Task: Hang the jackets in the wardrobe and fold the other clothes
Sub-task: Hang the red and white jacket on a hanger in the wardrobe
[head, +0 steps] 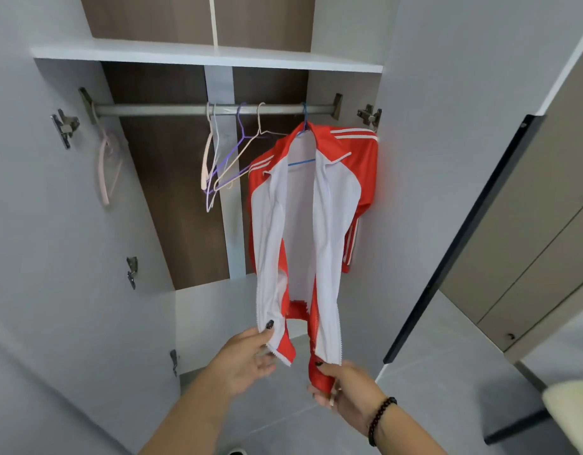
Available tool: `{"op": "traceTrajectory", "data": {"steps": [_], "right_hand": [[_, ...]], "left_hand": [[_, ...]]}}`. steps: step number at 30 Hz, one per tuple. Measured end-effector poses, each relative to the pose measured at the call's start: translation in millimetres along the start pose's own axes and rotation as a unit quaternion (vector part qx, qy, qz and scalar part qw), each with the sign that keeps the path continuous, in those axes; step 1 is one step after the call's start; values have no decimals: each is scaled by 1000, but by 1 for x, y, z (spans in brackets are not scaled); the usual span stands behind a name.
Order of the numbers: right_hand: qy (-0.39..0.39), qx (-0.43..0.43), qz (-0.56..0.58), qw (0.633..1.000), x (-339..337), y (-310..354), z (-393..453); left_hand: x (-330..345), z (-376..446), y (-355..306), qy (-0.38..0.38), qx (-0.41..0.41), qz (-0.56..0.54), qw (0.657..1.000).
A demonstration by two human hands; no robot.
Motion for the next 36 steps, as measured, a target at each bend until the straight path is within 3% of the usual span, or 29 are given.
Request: {"op": "traceTrajectory", "data": {"steps": [4,7,10,16,24,28,36], "right_hand": [[33,25,100,994,5,-10,-3],[35,32,159,986,5,-10,-4],[31,42,189,981,3,-8,-6],[28,62,252,965,9,-13,-3],[-14,43,252,967,5,-6,3],[19,41,237,971,16,-2,1],[116,-22,327,938,53,22,-18]], "left_hand": [[21,-4,6,152,-19,-114,982],[31,-9,3,197,-20,-220,955],[33,-10,-1,184,-15,-211,960],[18,-8,-10,89,4,-223,971],[10,0,-22,49,63,-83,993],[19,-4,-25,60,68,-75,993],[46,-29,-55,99,123,-54,986]]}}
Point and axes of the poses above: each hand's wrist, its own z-axis towards the middle knuckle, its own x-axis out of the palm, y = z × x, the point moved 9 cm from there along z, towards the middle knuckle, and after that the axes turned 6 degrees about y, right-handed, at the moved point
